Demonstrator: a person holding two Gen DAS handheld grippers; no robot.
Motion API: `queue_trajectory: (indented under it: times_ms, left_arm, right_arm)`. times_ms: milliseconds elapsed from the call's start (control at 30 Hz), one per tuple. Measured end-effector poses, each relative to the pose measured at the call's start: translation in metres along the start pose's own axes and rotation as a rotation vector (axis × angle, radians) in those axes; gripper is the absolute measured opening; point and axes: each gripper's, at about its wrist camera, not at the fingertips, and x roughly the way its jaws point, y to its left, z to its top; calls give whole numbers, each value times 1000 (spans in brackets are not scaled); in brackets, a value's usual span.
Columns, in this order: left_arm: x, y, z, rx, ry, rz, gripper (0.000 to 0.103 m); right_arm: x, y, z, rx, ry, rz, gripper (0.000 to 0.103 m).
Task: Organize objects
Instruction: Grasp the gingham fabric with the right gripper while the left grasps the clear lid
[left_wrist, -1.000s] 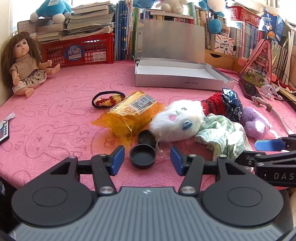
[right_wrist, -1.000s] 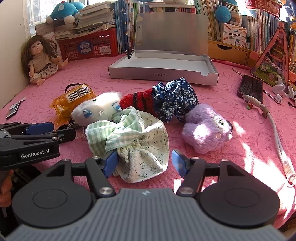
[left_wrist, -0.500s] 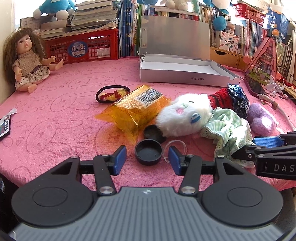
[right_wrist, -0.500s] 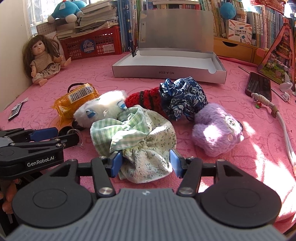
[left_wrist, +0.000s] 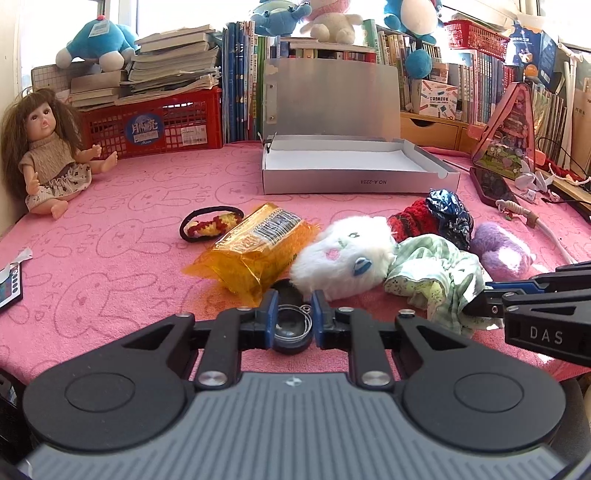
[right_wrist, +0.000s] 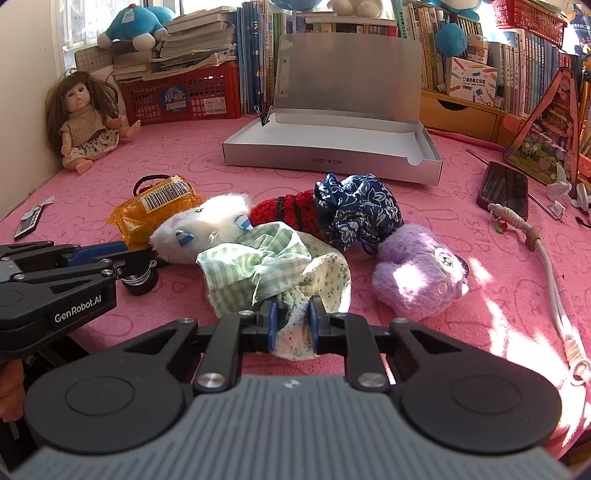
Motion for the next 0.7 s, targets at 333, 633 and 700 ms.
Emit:
queue_trajectory:
  times_ms: [333,633,700]
  left_arm:
    - [-1,-1,-3,-2,12,-3,23]
    - [-2,0,-3,-5,11,-9,23]
    - [-3,-1,-2,-5,11,-11,23]
  right_arm:
    - [-7,-13,3,49,-29,-26,20]
    - [-15,-27,10,87,-69,-51,20]
    - [-16,-31,12,94,-77,-66,20]
